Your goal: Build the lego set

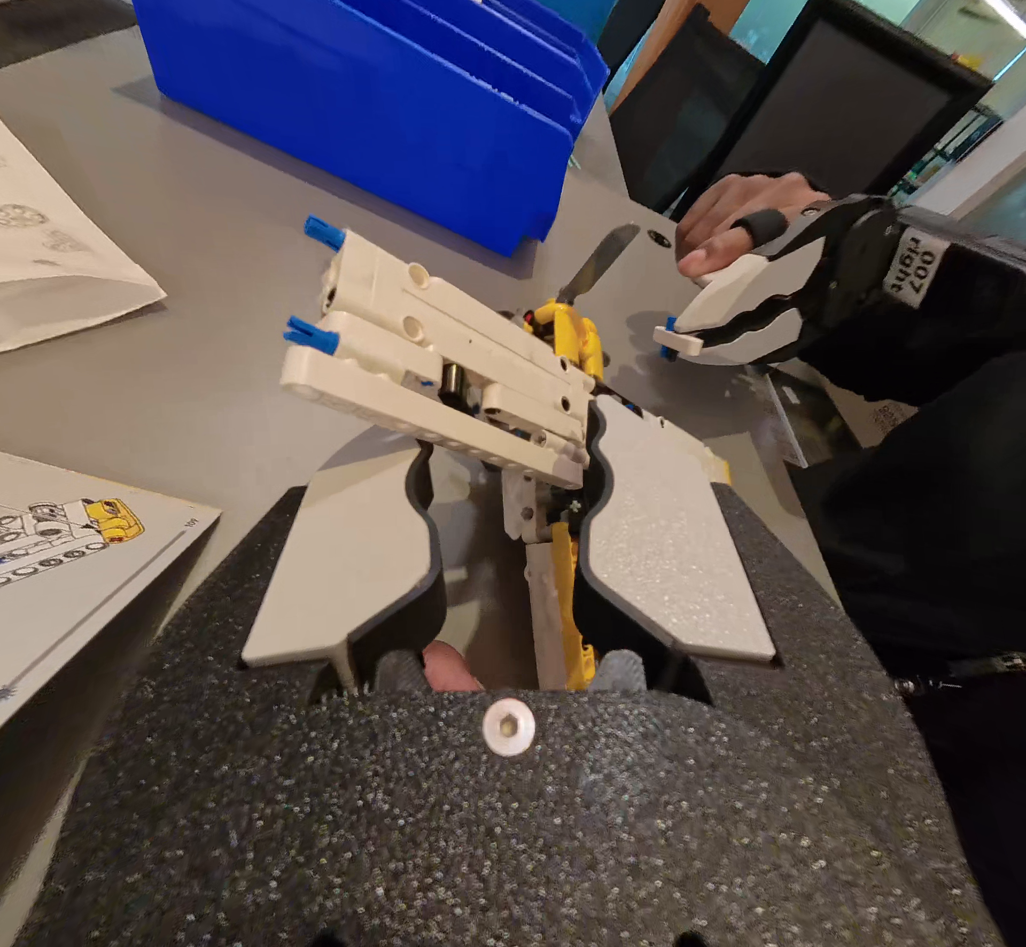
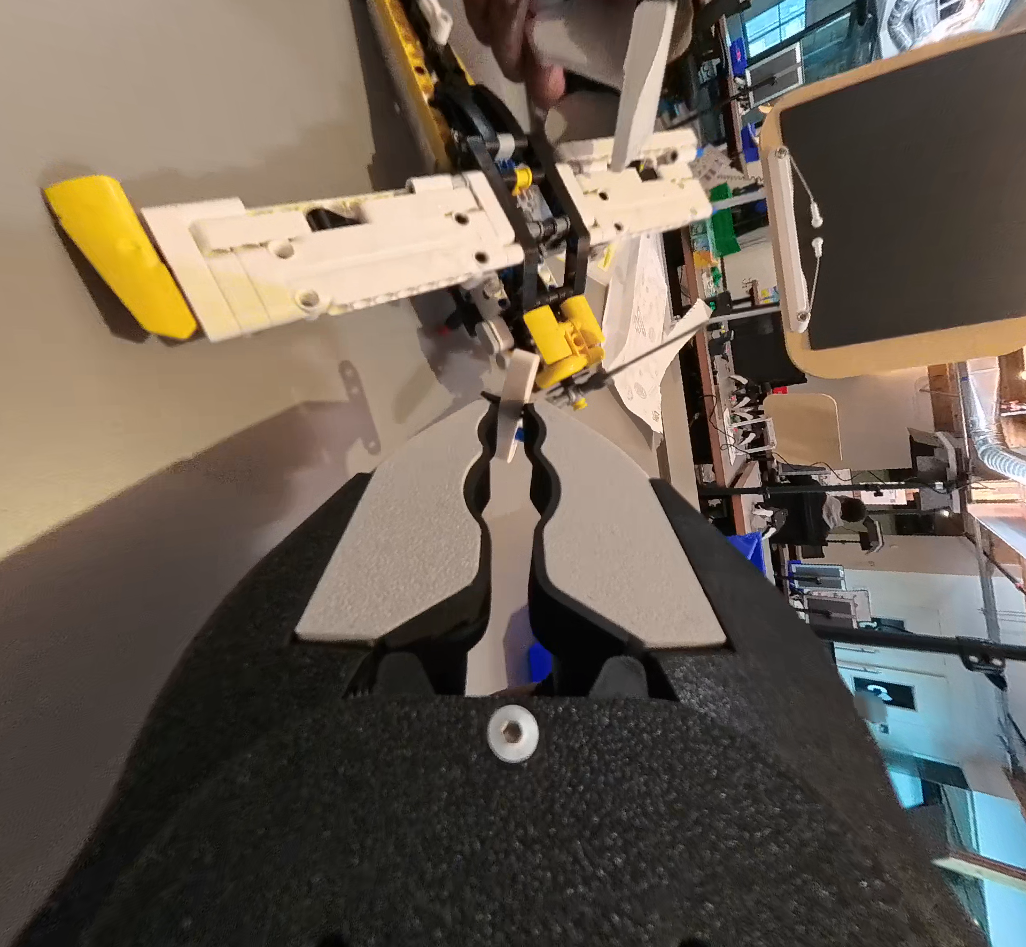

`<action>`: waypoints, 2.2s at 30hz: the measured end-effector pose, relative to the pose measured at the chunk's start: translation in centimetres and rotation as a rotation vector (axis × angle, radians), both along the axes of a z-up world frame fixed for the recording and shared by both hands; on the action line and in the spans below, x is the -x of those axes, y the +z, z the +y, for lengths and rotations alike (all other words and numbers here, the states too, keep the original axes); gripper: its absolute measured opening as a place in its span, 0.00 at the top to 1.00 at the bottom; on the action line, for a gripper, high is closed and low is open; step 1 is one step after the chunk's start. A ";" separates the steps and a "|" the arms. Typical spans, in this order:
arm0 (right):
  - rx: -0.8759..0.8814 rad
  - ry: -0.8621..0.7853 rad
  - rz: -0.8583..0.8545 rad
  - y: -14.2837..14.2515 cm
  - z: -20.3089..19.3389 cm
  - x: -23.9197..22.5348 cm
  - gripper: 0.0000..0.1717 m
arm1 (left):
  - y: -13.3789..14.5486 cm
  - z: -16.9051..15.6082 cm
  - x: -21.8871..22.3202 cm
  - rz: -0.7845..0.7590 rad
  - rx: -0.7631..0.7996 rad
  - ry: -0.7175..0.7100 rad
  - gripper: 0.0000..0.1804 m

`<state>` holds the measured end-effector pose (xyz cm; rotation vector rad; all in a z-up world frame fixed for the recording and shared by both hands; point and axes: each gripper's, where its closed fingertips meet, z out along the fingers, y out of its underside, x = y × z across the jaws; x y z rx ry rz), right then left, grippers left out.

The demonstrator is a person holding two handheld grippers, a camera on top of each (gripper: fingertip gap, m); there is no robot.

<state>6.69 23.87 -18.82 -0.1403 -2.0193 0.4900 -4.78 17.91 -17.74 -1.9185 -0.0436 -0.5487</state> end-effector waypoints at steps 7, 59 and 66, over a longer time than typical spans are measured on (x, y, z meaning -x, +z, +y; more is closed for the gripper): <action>0.046 0.067 0.030 0.8 -4.0 -0.9 0.95 | 0.0 0.2 -0.1 -0.019 -0.019 0.002 0.71; -0.013 0.134 0.505 2.4 -11.4 5.1 0.95 | 1.5 -5.9 -6.9 0.738 -0.116 -0.224 0.77; -0.026 0.131 0.511 2.3 -11.4 5.2 0.95 | 1.1 -5.4 -7.3 0.610 -0.012 -0.124 0.87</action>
